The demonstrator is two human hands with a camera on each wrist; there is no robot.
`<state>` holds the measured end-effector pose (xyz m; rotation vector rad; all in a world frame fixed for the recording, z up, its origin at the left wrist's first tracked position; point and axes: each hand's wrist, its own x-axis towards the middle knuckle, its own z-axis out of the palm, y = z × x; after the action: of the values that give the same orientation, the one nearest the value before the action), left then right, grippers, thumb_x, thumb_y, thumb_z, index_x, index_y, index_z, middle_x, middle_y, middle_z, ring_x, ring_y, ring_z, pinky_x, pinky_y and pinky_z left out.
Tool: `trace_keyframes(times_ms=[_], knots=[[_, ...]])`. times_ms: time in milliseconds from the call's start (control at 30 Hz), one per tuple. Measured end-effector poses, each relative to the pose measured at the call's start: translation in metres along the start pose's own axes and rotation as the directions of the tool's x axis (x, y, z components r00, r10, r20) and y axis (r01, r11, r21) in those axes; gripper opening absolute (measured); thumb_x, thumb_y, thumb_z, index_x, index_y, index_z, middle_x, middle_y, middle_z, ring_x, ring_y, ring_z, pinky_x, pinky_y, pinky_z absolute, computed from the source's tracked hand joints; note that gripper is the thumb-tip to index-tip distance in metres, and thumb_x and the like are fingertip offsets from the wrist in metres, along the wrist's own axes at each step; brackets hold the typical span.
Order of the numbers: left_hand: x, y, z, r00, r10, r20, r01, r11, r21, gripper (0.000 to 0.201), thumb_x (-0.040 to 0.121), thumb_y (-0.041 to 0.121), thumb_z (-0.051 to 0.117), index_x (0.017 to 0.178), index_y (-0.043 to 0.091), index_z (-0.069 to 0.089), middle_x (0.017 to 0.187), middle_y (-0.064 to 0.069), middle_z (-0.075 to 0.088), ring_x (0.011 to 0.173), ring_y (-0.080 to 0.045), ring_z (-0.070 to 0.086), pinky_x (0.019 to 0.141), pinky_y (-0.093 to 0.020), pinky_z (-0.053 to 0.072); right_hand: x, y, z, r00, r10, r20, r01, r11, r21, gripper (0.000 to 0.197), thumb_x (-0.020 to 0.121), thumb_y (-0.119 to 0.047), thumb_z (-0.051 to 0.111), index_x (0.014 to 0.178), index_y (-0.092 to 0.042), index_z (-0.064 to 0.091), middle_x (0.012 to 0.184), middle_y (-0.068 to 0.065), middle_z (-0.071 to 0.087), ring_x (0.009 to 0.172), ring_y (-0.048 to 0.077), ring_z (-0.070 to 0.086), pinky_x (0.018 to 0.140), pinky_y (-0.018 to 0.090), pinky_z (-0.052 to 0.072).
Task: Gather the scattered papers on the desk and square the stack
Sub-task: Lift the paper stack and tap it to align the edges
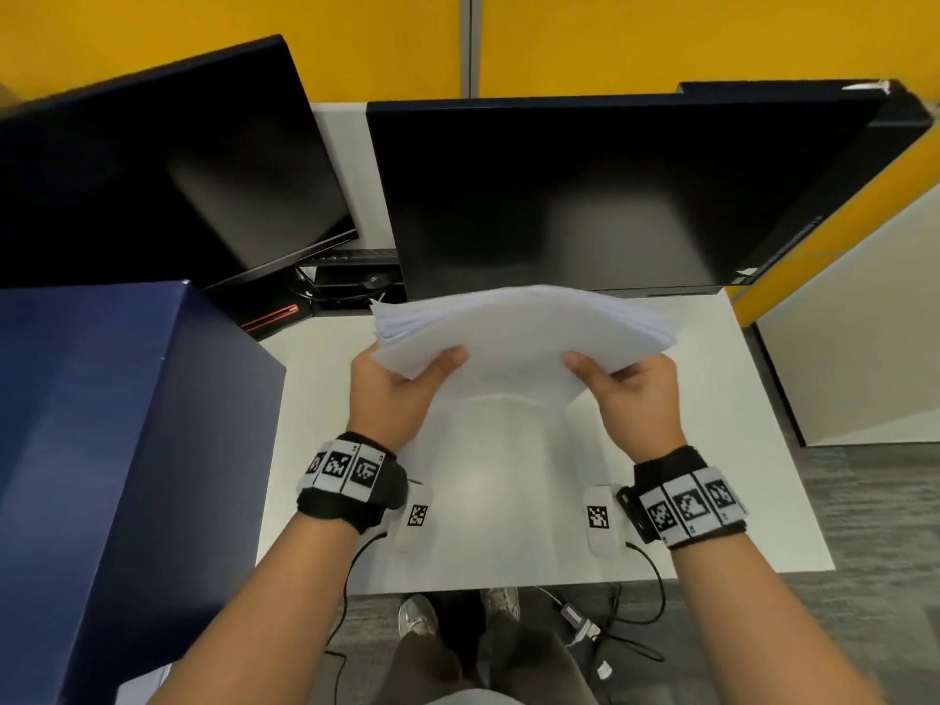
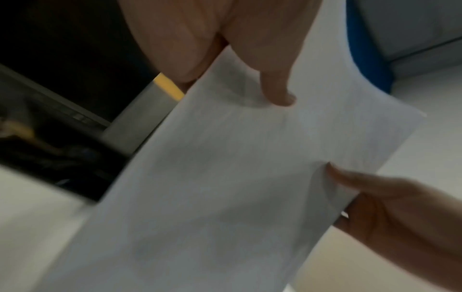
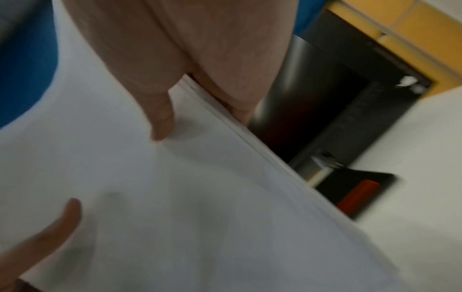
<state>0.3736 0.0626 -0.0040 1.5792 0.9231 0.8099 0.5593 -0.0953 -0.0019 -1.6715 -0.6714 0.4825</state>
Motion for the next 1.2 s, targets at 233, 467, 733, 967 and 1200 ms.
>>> trace_keyframes(times_ms=[233,467,733,967,1200], knots=[[0.000,0.002,0.009,0.999,-0.038,-0.019,0.039,0.997,0.072,0.026,0.083,0.012,0.077,0.108,0.004,0.072,0.096,0.014,0.068,0.080,0.024,0.061,0.072,-0.002,0.047,-0.004,0.000,0.005,0.998,0.042,-0.054,-0.040,0.999,0.032,0.036,0.082,-0.007,0.079,0.100,-0.034,0.066,0.100,-0.017,0.070,0.090,-0.011,0.067,0.082,0.017,0.056],[-0.006,-0.014,0.007,0.991,-0.136,0.015,0.134,0.986,0.095,0.043,0.074,0.026,0.086,0.111,0.009,0.069,0.098,0.007,0.074,0.085,0.012,0.067,0.084,-0.023,0.058,-0.004,0.014,0.001,0.996,0.090,0.001,-0.089,0.990,-0.113,0.028,0.081,-0.021,0.081,0.105,-0.025,0.069,0.097,-0.018,0.071,0.094,-0.003,0.070,0.081,0.022,0.059],[-0.006,0.035,0.023,0.986,-0.077,-0.148,0.031,0.956,-0.292,0.050,0.078,0.057,0.059,0.106,0.016,0.062,0.104,-0.011,0.069,0.096,-0.017,0.065,0.086,-0.031,0.055,-0.008,-0.011,0.003,0.989,0.050,-0.142,-0.014,0.970,0.244,0.052,0.083,-0.049,0.060,0.108,-0.002,0.060,0.092,-0.006,0.066,0.079,-0.006,0.064,0.069,0.011,0.051],[0.009,0.039,0.038,0.946,-0.131,-0.296,0.077,0.979,-0.188,0.022,0.087,0.035,0.072,0.090,0.013,0.067,0.083,0.008,0.066,0.077,0.005,0.060,0.076,-0.012,0.046,0.009,-0.020,0.014,0.941,0.192,-0.279,-0.133,0.968,0.214,0.032,0.090,-0.042,0.062,0.069,-0.017,0.058,0.068,-0.003,0.055,0.072,0.016,0.054,0.069,0.032,0.046],[0.012,0.010,0.029,0.993,0.035,0.112,-0.033,0.999,-0.017,0.062,0.057,0.025,0.090,0.111,0.032,0.059,0.102,0.005,0.070,0.097,-0.009,0.066,0.084,-0.024,0.054,0.021,-0.009,0.011,0.920,0.188,-0.344,-0.150,0.979,0.136,0.043,0.090,-0.051,0.057,0.061,-0.019,0.060,0.063,-0.004,0.057,0.069,0.015,0.053,0.075,0.036,0.046]])
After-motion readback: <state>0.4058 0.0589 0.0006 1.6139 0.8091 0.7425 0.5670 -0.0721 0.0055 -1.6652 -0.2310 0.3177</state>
